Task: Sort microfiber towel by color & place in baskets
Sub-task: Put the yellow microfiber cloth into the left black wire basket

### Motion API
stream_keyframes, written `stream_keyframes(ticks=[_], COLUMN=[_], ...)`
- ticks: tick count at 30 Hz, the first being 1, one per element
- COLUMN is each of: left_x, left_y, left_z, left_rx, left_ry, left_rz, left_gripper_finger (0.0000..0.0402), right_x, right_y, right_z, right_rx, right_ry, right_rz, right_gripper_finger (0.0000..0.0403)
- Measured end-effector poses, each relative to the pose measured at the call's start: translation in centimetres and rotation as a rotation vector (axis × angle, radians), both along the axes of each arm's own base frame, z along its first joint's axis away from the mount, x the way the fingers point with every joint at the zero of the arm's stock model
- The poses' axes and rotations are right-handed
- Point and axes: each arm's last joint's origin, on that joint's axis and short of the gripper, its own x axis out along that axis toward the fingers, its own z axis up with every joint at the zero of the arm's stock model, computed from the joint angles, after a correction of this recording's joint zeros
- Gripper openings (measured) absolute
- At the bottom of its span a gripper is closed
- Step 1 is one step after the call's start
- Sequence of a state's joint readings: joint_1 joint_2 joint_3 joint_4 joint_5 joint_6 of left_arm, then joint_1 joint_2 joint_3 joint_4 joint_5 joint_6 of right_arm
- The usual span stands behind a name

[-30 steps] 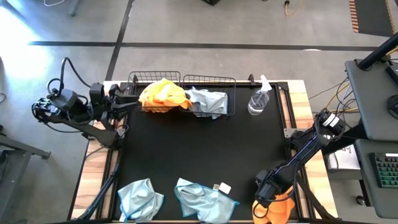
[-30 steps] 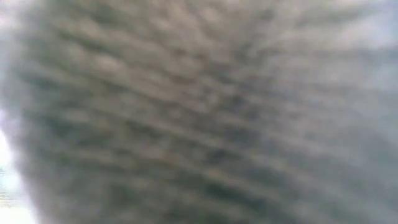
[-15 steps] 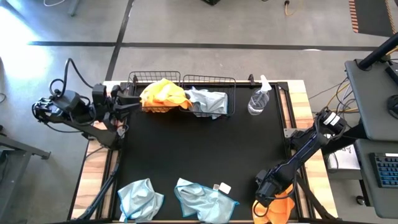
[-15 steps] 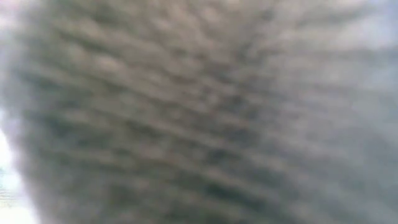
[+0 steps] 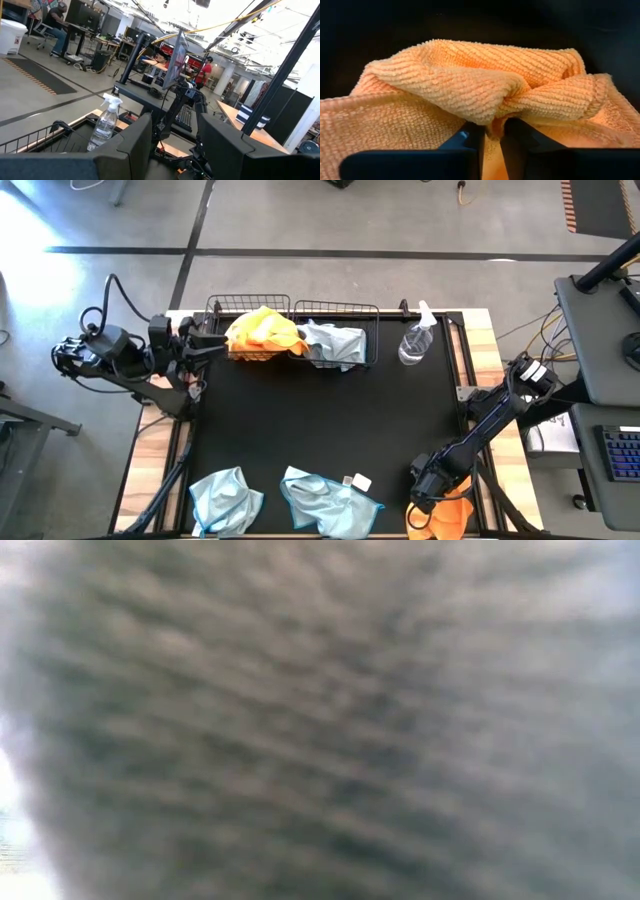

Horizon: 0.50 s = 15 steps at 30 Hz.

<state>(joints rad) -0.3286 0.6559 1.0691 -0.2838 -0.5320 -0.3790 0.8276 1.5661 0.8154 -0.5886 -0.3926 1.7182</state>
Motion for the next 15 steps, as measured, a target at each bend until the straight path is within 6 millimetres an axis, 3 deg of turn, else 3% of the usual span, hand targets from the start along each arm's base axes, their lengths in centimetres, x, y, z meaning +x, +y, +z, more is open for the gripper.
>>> stream_keyframes(ticks=[5,15], left_x=[0.00,0.00], left_y=[0.00,0.00], left_z=[0.00,-0.01], left_rx=[0.000,-0.006], left_ry=[0.000,-0.001], left_rz=[0.000,0.000], left_gripper_finger=[0.0151,0.0151], right_x=[-0.01,0.53], right_y=[0.00,-0.09], right_z=[-0.02,0.39], right_rx=[-0.001,-0.012], right_ry=[0.001,-0.028], right_rz=[-0.002,-0.027], right_gripper_finger=[0.0013,0.0010])
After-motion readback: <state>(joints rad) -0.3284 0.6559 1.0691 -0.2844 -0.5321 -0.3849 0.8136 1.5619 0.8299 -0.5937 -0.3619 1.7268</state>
